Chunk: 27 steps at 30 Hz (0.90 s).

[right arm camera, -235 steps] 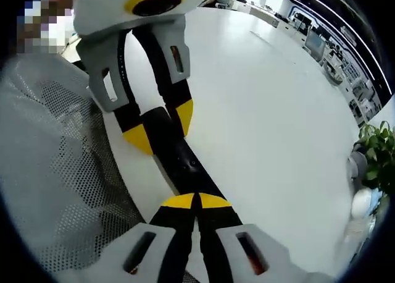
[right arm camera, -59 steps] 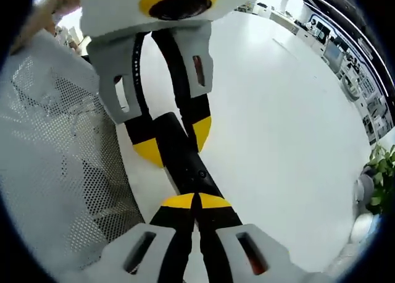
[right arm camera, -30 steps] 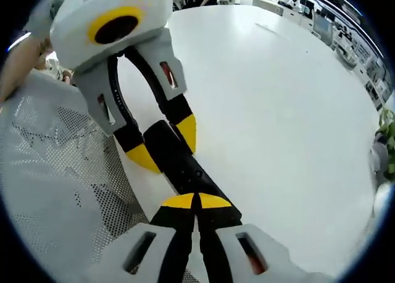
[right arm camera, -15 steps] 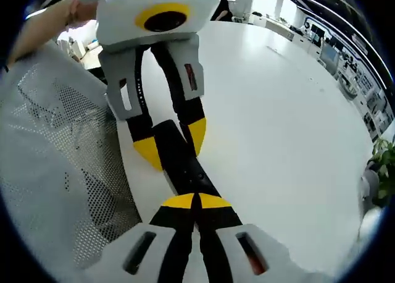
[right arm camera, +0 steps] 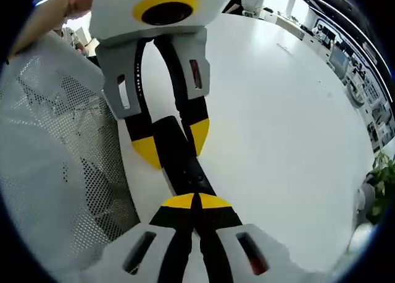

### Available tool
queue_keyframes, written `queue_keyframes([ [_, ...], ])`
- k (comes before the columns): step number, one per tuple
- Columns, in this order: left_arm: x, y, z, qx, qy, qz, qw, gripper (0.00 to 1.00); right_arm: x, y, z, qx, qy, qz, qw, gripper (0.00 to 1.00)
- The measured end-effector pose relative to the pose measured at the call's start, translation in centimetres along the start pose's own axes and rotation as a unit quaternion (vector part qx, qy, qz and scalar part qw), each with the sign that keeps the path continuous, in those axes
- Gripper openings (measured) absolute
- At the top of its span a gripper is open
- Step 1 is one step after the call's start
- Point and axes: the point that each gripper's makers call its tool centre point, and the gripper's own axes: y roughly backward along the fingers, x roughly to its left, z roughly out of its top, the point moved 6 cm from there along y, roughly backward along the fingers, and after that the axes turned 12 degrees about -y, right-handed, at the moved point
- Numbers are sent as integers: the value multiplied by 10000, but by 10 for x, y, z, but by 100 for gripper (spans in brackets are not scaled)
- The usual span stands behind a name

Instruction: Press the specified remote control buttons in sequence, fully releasing each button before pressing the next.

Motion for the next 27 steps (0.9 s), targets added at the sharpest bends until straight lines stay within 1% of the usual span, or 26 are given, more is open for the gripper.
queue_keyframes([
  [3,0,0,0,-2,0,4,10000,24,0,-1,2,156,65,16,9999,0],
  [7,0,0,0,28,-12,-8,10000,24,-2,-1,3,282,-27,82,9996,0],
  [12,0,0,0,35,-19,1,10000,24,-3,-1,3,333,58,165,9993,0],
  [14,0,0,0,33,-17,3,10000,24,-4,-1,4,356,4,209,9991,0],
  [20,0,0,0,54,-42,4,10000,24,-6,0,2,335,-366,372,9981,0],
  [22,0,0,0,63,-49,1,10000,24,-6,-1,3,364,-219,406,9983,0],
  [27,0,0,0,72,-59,-4,10000,24,-10,0,2,322,-399,659,9965,0],
])
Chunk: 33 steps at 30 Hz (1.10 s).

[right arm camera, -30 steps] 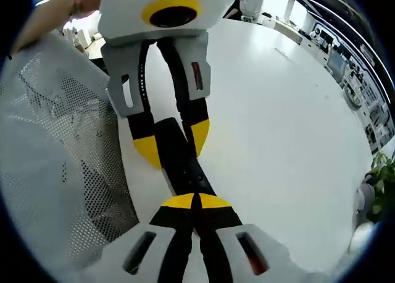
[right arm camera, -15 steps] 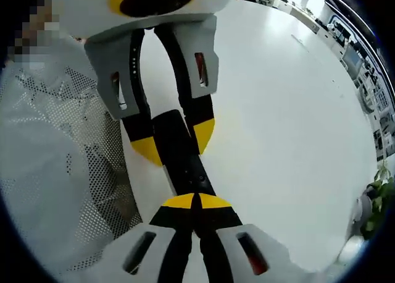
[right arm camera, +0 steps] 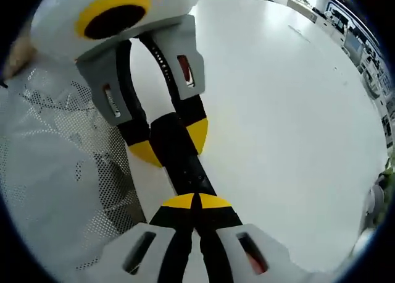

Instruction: Press the specified remote control buttons in sequence, fully releasing each button before pressing the next.

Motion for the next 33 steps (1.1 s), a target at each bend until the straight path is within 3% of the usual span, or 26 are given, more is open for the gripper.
queue_keyframes([
  [3,0,0,0,-3,1,-2,10000,24,0,1,-1,-37,10,87,10000,0],
  [4,0,0,0,-3,3,-4,10000,24,1,0,0,-58,292,78,9995,0],
  [6,0,0,0,1,1,-11,10000,24,2,1,-1,-56,372,59,9993,0],
  [12,0,0,0,-28,22,0,10000,24,-5,2,3,-268,300,-55,9992,0],
  [14,0,0,0,-32,26,2,10000,24,-9,3,3,-156,403,-128,9990,0],
  [19,0,0,1,-21,16,-9,10000,24,-1,-1,6,-134,368,204,9990,0],
  [33,0,0,1,-39,39,-15,10000,24,-1,-2,6,-50,410,25,9991,0],
])
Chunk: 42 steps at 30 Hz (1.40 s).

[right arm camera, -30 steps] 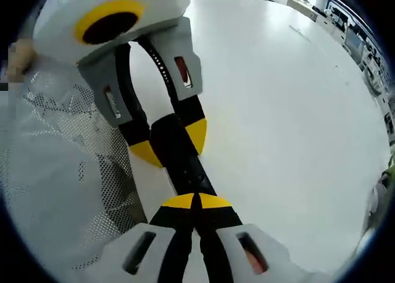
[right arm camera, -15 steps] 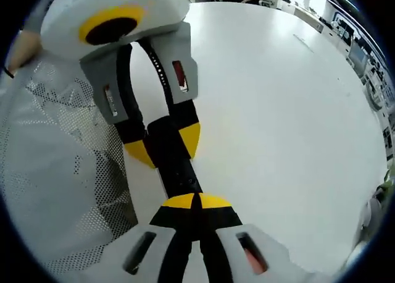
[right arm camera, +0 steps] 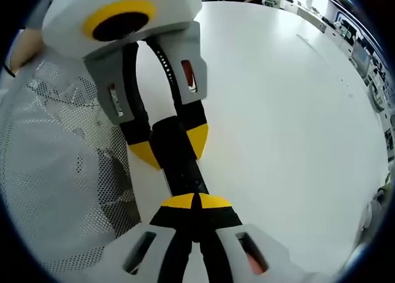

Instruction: Press the specified remote control buttons in sequence, fully releasing each button before pressing the next.

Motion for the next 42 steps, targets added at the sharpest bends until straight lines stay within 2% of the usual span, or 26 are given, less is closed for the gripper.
queue_keyframes([
  [12,0,-1,0,30,-35,2,10000,24,-2,1,1,114,-127,71,9998,0],
  [20,0,-1,0,2,-7,8,10000,24,-10,2,-3,-77,-731,597,9955,0],
  [23,0,0,0,4,-2,6,10000,24,-11,2,-3,-110,-711,626,9954,0],
  [31,0,-1,0,12,1,3,10000,24,-14,2,-4,-23,-734,594,9955,0],
  [35,0,-1,1,4,7,5,10000,24,-13,3,-5,70,-643,408,9971,0],
  [39,0,-1,1,16,-7,4,10000,24,-13,3,-5,84,-666,363,9971,0],
  [42,0,-1,1,49,-38,1,10000,24,-10,2,-2,210,-560,285,9978,0],
])
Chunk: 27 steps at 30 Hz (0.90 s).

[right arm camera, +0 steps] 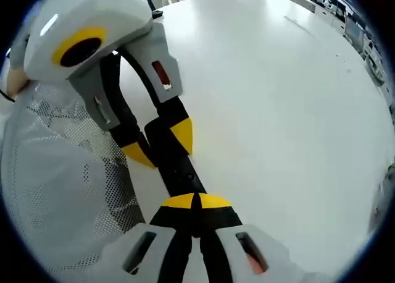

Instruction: Press the specified remote control buttons in sequence, fully releasing each button before pressing the next.

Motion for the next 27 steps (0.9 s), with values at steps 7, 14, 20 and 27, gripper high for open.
queue_keyframes([
  [7,0,0,0,-10,13,-2,10000,24,-3,-1,3,215,-143,-10,9997,0],
  [14,0,0,0,-2,1,-3,10000,24,-7,-1,2,221,-383,90,9990,0],
  [20,0,1,0,1,0,1,10000,24,-6,-2,2,209,-359,43,9991,0],
  [27,0,1,0,4,-1,1,10000,24,-5,-1,1,137,-380,-20,9992,0],
])
